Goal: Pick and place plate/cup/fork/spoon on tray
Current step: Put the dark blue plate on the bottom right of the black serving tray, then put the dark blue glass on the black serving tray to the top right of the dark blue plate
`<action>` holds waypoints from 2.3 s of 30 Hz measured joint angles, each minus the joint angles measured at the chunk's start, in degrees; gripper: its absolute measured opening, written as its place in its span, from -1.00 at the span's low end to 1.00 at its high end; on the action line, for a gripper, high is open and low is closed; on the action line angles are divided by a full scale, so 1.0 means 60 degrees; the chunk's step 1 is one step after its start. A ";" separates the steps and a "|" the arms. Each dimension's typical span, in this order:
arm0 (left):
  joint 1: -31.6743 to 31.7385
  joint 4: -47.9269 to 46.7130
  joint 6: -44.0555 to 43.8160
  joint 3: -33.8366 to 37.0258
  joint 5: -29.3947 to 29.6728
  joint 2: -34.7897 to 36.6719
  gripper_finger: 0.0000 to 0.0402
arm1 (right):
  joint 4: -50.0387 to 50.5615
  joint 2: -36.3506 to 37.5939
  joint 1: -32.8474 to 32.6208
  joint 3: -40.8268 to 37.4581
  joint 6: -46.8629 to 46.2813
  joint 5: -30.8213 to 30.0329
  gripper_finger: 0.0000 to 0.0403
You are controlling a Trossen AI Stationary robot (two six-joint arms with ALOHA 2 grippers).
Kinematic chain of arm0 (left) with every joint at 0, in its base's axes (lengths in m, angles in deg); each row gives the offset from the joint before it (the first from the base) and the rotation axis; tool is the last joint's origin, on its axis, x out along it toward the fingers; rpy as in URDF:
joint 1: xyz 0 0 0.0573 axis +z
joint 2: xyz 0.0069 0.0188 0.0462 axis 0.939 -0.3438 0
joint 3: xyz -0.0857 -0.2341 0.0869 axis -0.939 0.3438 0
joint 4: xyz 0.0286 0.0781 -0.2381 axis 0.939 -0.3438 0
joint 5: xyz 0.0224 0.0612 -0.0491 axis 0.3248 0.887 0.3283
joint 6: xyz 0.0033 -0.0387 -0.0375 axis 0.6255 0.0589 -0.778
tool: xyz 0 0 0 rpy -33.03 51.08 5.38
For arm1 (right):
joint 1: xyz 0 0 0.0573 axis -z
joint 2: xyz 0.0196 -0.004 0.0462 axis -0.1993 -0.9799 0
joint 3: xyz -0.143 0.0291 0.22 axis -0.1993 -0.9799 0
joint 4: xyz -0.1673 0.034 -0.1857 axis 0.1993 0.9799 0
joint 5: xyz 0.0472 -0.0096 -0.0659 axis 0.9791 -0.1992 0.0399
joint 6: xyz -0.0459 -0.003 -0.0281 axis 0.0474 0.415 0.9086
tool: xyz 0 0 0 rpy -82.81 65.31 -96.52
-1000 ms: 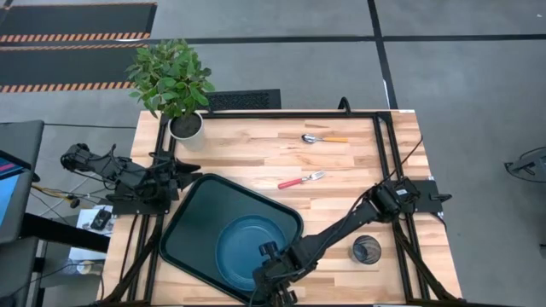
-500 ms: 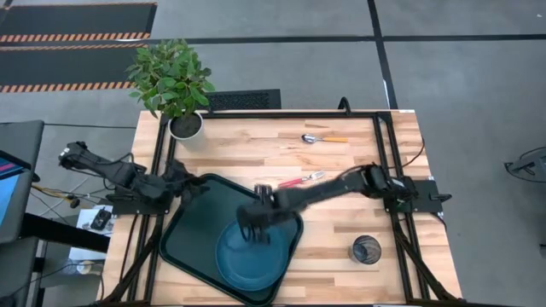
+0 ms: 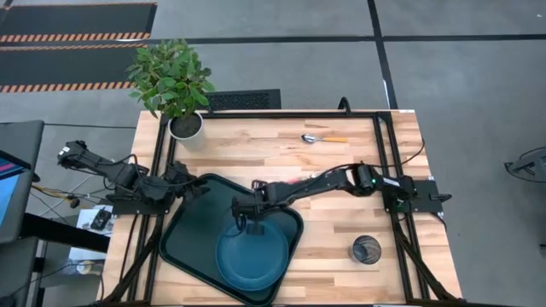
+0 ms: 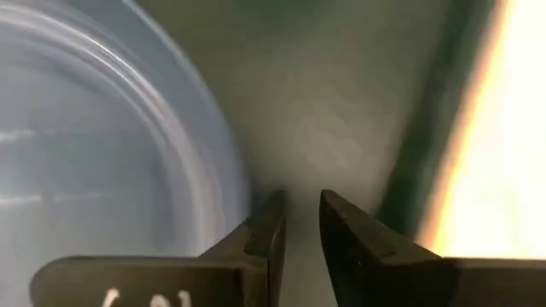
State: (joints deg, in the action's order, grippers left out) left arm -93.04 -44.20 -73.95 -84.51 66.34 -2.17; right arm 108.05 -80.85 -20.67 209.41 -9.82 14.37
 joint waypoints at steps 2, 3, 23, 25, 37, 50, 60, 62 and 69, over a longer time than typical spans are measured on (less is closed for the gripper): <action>0.0002 -0.0006 0.0019 0.0000 0.0023 0.0006 -0.12 | 0.0067 -0.0088 -0.0115 0.0025 0.0071 -0.0027 -0.52; 0.0002 -0.0012 0.0027 0.0000 0.0047 0.0009 -0.12 | 0.0011 -0.0125 -0.0175 0.0022 0.0074 -0.0021 -0.52; 0.0001 -0.0004 0.0193 0.0000 0.0313 0.0002 -0.12 | 0.0027 -0.0057 -0.0700 0.0024 -0.0047 -0.0109 -0.52; 0.0002 -0.0004 0.0193 0.0000 0.0316 0.0002 -0.12 | 0.0558 -0.0060 -0.0699 0.0303 -0.0350 -0.0097 -0.52; 0.0002 0.0038 0.0190 0.0000 0.0313 0.0002 -0.12 | 0.5700 0.0980 -0.1334 0.1920 -0.2986 -0.0325 -0.52; 0.0001 0.0328 0.0467 0.0000 0.1055 0.0004 -0.12 | 0.6746 0.3491 -0.3618 -0.1830 -0.8103 -0.0940 -0.09; 0.0002 0.0324 0.0471 0.0000 0.1359 0.0006 -0.12 | 0.6567 0.5594 -0.5583 -0.4042 -1.3065 0.0206 0.29; 0.0001 0.0318 0.0471 0.0000 0.1359 0.0006 -0.12 | 0.6271 0.5731 -0.5916 -0.4414 -1.3771 0.0337 0.29; -0.0002 0.0291 0.0471 0.0001 0.1406 0.0006 -0.12 | 0.4019 0.5822 -0.6575 -0.5565 -1.4737 0.0528 0.29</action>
State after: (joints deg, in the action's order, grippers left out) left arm -93.05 -42.45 -71.12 -84.50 74.78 -2.14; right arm 132.17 -45.91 -60.12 176.02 -98.24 17.54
